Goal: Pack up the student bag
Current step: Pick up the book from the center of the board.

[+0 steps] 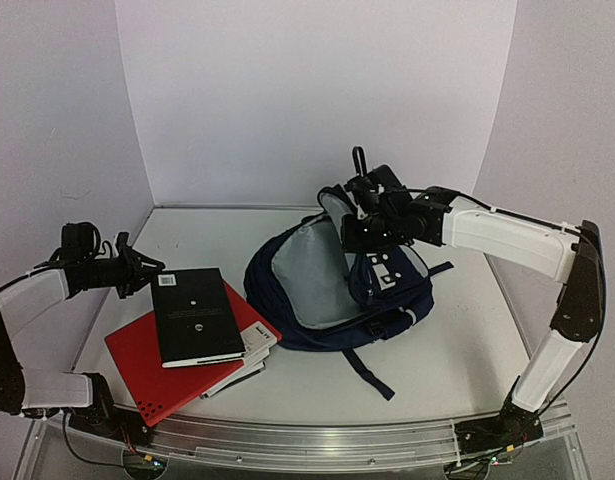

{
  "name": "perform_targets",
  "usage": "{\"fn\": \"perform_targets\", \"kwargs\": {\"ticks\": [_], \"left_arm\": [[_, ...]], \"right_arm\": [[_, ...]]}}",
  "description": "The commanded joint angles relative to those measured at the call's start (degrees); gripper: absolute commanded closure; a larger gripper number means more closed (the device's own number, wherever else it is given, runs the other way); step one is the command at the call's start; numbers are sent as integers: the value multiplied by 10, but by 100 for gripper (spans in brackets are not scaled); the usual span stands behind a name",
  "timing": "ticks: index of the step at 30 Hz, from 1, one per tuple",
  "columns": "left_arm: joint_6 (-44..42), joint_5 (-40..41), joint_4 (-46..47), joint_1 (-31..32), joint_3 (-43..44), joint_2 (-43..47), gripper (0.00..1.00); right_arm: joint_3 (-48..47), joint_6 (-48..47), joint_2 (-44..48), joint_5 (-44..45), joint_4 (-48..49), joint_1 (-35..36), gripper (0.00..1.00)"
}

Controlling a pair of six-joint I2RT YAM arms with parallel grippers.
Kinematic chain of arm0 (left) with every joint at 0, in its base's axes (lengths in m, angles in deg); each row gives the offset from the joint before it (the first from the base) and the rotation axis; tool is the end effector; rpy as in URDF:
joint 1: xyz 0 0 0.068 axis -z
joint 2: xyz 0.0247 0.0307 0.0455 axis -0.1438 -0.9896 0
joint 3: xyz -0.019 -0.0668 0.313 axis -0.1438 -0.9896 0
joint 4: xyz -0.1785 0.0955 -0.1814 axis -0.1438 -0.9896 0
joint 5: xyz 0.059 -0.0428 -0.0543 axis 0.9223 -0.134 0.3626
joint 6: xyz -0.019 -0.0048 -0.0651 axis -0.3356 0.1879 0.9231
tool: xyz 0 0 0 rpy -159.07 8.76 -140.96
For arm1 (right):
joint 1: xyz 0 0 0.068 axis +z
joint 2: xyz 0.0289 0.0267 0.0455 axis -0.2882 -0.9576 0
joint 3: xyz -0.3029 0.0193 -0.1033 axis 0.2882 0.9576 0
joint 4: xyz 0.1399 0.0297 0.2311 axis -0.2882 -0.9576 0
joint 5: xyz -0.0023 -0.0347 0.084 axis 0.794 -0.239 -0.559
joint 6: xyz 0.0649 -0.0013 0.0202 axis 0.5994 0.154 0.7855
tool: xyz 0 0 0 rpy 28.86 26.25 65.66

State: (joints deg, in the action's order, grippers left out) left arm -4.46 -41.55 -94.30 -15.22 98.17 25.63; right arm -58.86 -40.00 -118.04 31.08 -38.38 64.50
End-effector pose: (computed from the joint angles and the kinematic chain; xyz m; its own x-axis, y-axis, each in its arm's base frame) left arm 0.2212 -0.0148 0.2651 -0.8044 -0.5422 -0.2429 -0.0545 0.4745 -0.8786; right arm 0.2950 0.3072 0.3492 -0.6925 -0.0407 -0.7203 -0.3120 0.9171 0.2482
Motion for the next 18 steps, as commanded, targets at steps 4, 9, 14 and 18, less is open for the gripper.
{"fn": "perform_targets", "kwargs": {"ticks": [4, 9, 14, 18], "left_arm": [[46, -5, 11, 82, 135, 16, 100], [97, 20, 62, 180, 196, -40, 100], [118, 48, 104, 253, 256, -110, 100], [161, 41, 186, 284, 280, -169, 100]], "right_arm": [[-72, -9, 33, -9, 74, -2, 100], [-89, -9, 24, -16, 69, -2, 100], [-99, -8, 15, -19, 66, -2, 100], [-104, -8, 15, -17, 65, -2, 100]]}}
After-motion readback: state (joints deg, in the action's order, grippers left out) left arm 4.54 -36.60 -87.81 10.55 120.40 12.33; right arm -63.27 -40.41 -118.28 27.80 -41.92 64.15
